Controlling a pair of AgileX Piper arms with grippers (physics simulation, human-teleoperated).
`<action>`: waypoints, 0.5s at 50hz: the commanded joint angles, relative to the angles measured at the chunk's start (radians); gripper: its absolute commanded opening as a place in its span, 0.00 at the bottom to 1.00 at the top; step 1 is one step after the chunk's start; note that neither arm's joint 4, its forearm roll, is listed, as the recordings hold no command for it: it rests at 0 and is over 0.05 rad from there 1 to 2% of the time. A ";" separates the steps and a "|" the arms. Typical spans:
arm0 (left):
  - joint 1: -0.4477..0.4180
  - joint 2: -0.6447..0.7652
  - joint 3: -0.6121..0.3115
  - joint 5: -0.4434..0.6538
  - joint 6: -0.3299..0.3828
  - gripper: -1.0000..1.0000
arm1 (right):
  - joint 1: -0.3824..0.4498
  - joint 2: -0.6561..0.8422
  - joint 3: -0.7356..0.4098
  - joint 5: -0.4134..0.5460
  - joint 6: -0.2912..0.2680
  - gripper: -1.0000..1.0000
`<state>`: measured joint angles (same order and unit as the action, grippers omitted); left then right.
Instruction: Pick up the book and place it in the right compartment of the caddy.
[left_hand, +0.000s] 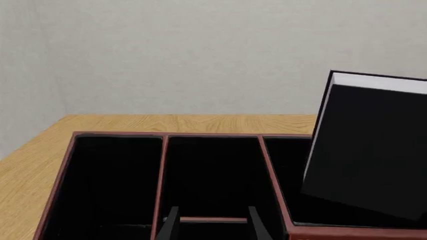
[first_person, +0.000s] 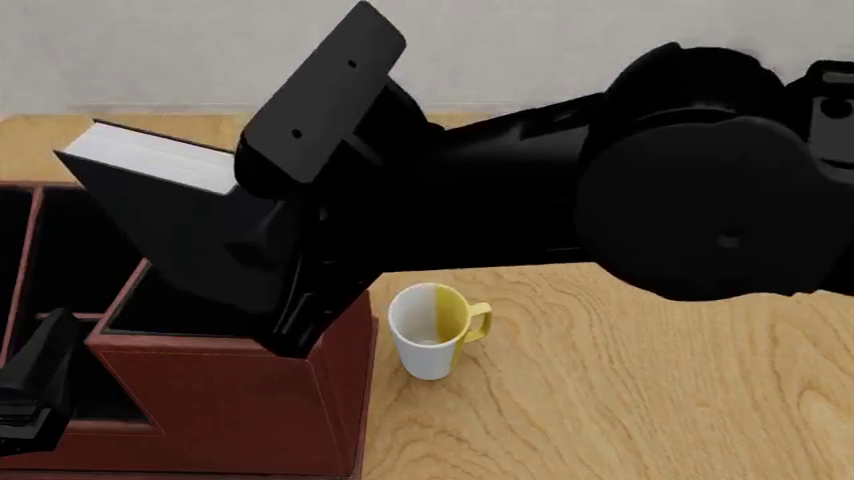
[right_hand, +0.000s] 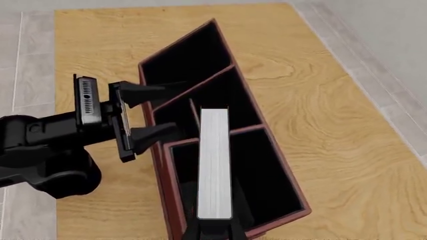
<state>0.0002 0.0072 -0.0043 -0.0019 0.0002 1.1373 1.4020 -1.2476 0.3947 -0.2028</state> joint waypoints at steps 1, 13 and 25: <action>0.000 0.000 0.000 0.000 0.000 1.00 | -0.005 0.011 0.026 -0.043 0.037 0.00; 0.000 0.000 0.000 0.000 0.000 1.00 | -0.019 0.026 0.051 -0.074 0.045 0.00; 0.000 0.000 0.000 0.000 0.000 1.00 | -0.041 0.036 0.046 -0.087 0.052 0.00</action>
<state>0.0001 0.0072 -0.0043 -0.0019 0.0002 1.1120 1.4360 -1.1902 0.3250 -0.1802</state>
